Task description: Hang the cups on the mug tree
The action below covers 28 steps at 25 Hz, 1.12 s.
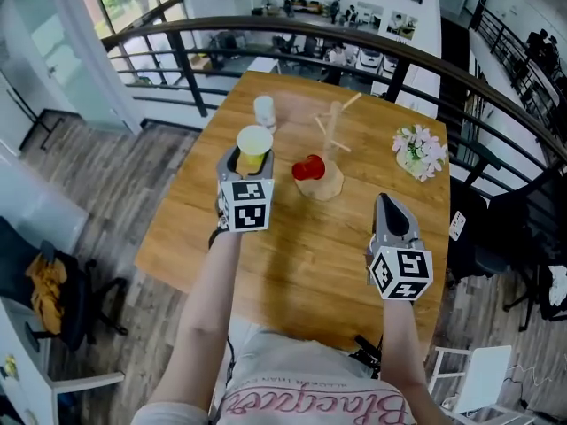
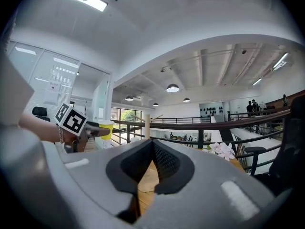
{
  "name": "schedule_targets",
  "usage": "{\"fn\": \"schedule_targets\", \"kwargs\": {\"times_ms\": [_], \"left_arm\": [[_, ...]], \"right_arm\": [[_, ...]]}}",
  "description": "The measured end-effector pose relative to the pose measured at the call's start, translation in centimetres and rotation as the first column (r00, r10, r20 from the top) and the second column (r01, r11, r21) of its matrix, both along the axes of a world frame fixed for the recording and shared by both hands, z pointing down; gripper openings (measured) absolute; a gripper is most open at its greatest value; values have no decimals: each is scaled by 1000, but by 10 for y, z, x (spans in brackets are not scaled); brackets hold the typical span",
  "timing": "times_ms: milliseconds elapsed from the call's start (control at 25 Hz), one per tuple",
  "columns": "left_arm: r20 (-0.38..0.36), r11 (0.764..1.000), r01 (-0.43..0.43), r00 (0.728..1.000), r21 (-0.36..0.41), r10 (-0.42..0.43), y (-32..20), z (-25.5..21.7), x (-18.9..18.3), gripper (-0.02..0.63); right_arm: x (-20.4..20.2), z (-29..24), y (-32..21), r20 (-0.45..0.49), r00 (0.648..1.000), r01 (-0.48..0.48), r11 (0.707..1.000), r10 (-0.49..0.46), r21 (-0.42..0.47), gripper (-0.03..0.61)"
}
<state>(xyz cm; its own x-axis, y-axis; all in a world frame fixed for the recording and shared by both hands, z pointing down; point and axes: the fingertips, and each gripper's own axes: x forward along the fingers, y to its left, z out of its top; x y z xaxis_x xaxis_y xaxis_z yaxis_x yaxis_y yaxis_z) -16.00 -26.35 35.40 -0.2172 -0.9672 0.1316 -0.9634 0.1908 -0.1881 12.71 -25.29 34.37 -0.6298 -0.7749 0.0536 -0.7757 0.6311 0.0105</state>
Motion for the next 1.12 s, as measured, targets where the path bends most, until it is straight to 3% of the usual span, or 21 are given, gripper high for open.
{"fn": "schedule_targets", "kwargs": {"times_ms": [320,600,840,1120], "left_arm": [[62,999,35,997,0,-35,-10,-20,18,285],[171,996,87,982,-31,-81,-23,-37,32,285],[275,980,162,953,-117,-125,-32,-42,36,285],[450,960,200,888,-195,-93,-46,-49,59,285]], "right_arm": [[22,-5,-19,27,999,33,999,-34,5,2],[41,-1,-36,53,998,46,999,-46,-10,2],[55,7,-45,44,998,51,999,-50,-16,2],[75,14,-54,59,998,36,999,-34,-32,2]]}}
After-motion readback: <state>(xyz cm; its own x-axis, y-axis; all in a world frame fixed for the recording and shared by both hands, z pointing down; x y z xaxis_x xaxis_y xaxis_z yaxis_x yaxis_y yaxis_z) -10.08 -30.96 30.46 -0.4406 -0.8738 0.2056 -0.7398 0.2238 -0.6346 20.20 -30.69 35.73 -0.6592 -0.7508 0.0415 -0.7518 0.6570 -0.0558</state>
